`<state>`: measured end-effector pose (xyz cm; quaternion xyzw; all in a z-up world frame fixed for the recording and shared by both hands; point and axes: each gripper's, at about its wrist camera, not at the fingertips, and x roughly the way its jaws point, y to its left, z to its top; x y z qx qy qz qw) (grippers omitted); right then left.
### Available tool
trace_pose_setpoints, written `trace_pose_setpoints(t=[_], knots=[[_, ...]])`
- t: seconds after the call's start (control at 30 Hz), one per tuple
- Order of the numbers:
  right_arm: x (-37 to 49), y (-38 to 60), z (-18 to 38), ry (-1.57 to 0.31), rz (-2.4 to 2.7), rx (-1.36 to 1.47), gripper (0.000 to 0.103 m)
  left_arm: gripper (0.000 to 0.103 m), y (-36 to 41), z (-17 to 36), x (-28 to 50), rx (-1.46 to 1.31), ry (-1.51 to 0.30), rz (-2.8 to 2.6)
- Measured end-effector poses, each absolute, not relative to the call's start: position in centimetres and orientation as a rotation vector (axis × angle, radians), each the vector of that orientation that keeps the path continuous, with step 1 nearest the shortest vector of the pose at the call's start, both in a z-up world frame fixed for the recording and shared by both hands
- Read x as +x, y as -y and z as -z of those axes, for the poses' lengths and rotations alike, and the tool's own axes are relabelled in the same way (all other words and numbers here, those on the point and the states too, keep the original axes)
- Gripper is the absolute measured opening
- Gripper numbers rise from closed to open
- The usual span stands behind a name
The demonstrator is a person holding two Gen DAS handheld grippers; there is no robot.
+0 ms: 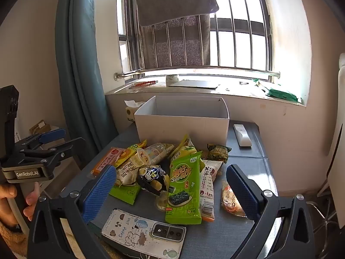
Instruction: Organize snacks
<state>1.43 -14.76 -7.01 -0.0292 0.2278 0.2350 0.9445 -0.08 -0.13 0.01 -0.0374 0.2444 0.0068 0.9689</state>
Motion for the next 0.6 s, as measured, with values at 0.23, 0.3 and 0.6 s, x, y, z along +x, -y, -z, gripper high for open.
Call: trace_pose_setpoints(t=[0.23,0.3,0.6], knots=[[1.34,14.71,7.17,-0.463,-0.473,-0.058,0.103,0.103,-0.42,0.28,-0.22,-0.094,-0.508,-0.001],[1.19,14.65,7.10,-0.464,-0.474,-0.057,0.103,0.103,-0.50,0.33,-0.35,-0.093,-0.507,0.002],[1.30,14.85,7.11,-0.469,-0.478,-0.057,0.103,0.103,-0.10,0.29,0.07,-0.100,-0.516,0.002]])
